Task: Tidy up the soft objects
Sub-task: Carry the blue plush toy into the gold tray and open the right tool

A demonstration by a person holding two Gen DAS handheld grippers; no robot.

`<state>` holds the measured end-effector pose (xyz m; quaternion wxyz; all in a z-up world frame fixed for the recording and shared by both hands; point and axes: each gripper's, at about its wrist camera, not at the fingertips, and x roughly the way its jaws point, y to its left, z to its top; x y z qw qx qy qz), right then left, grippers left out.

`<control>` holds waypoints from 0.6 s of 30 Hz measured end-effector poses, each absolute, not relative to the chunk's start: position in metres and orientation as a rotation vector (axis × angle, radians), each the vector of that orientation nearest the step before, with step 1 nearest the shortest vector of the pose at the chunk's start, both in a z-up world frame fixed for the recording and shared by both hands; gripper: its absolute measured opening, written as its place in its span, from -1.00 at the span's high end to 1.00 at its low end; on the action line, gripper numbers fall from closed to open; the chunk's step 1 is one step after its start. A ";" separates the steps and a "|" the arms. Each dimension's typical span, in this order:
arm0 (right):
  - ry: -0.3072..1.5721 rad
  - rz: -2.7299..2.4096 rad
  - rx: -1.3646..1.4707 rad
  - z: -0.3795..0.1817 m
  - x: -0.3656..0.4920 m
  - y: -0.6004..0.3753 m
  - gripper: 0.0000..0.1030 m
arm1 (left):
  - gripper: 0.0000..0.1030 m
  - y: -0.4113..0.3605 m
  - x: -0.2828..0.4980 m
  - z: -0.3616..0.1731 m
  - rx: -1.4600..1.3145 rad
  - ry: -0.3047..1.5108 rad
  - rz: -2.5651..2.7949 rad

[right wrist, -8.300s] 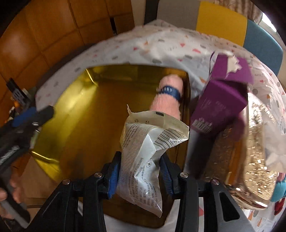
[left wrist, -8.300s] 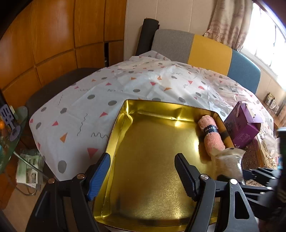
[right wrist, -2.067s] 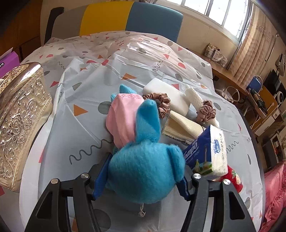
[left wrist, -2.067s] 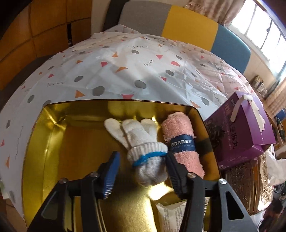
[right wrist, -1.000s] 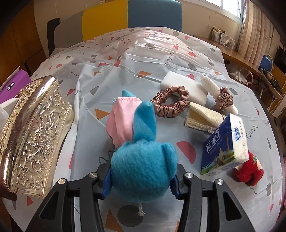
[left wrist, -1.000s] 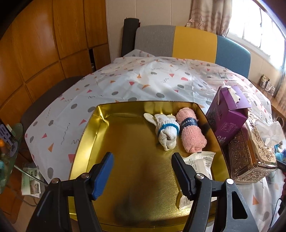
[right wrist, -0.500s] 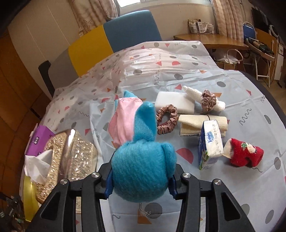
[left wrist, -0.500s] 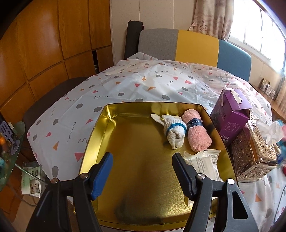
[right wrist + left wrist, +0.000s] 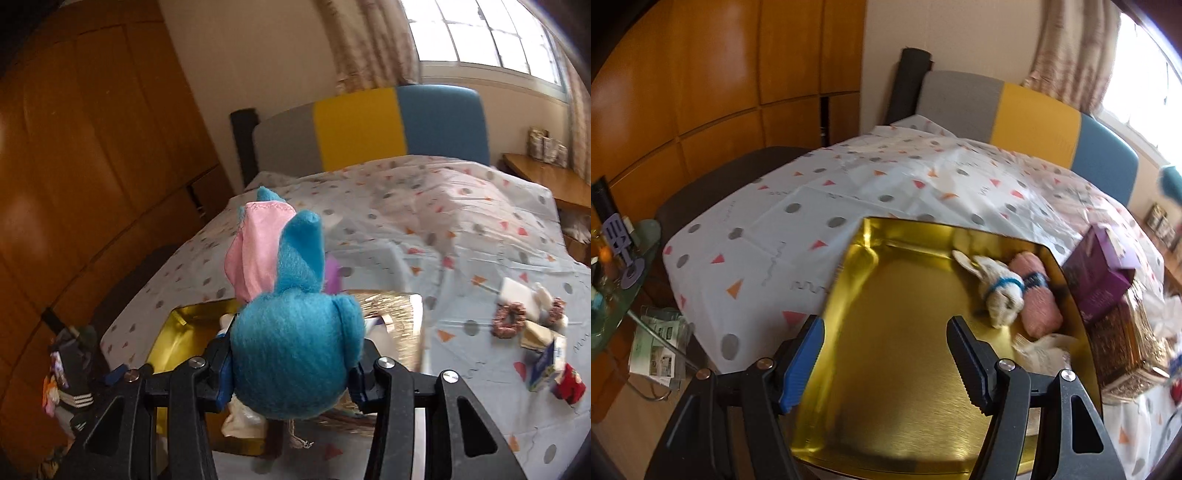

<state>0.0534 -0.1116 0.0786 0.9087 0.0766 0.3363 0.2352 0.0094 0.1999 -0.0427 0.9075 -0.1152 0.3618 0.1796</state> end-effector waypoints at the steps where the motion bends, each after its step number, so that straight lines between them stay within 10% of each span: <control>1: 0.719 0.522 0.141 0.073 0.052 -0.090 0.07 | -0.35 0.204 0.007 -0.042 -0.242 0.742 0.378; 18: 1.100 0.549 -0.064 -0.073 0.059 0.058 -0.22 | -0.35 0.228 -0.006 -0.057 -0.274 0.769 0.389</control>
